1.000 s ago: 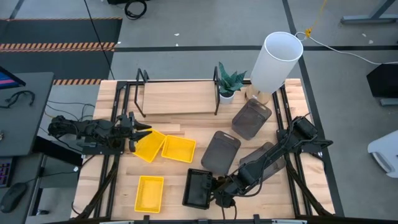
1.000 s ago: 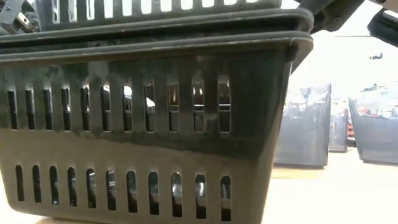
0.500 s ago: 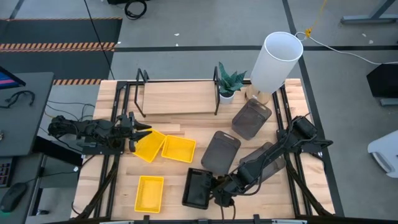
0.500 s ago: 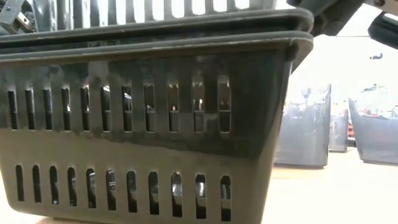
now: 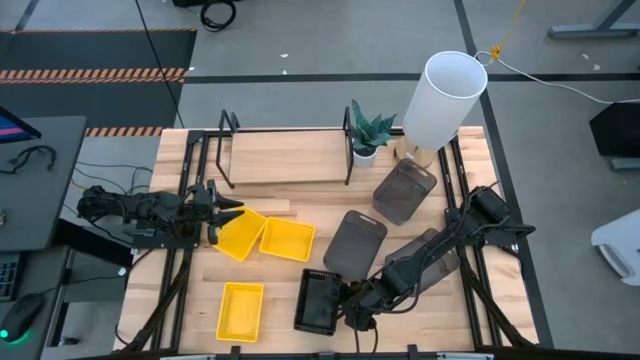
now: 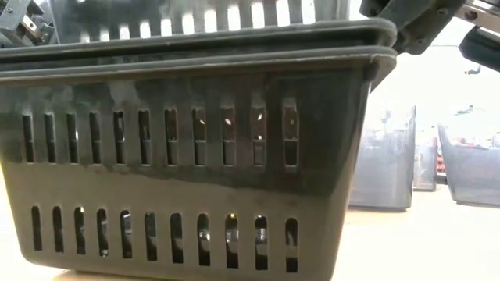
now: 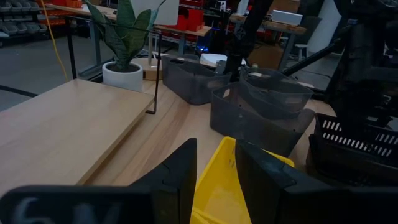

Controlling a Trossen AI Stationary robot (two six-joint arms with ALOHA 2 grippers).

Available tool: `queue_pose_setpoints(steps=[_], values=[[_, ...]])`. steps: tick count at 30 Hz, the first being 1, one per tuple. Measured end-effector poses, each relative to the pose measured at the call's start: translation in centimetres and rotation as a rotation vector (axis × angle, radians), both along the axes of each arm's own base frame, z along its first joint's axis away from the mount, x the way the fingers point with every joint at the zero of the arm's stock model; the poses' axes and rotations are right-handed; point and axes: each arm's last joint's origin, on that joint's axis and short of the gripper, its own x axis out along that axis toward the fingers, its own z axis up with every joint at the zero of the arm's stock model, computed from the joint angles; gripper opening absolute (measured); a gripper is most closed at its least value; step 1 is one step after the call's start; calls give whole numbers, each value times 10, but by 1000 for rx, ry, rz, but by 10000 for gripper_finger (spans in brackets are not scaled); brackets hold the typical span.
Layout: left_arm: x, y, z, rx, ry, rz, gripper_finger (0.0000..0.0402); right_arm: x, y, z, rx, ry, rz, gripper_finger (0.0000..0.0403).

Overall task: Stack baskets on shelf by color
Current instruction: Stack the top black bin on the bottom small black bin

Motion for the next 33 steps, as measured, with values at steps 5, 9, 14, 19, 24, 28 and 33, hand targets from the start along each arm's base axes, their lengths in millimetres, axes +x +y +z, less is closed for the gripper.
queue_pose_setpoints(steps=[5, 9, 14, 19, 24, 28, 33], values=[[0, 0, 0, 0, 0, 0, 117, 1, 3, 2, -27, -54, -28, 104], [0, 0, 0, 0, 0, 0, 117, -2, 7, 2, -37, -67, -27, 117], [0, 0, 0, 0, 0, 0, 117, -4, 10, 2, -21, -68, -39, 123], [0, 0, 0, 0, 0, 0, 117, -6, 13, 3, -4, -68, -52, 123], [0, 0, 0, 0, 0, 0, 117, -6, 13, 3, -7, -74, -60, 124], [0, 0, 0, 0, 0, 0, 117, -6, 16, 7, -31, -110, -79, 124], [0, 0, 0, 0, 0, 0, 117, -7, 30, 22, -22, -169, -73, 124]])
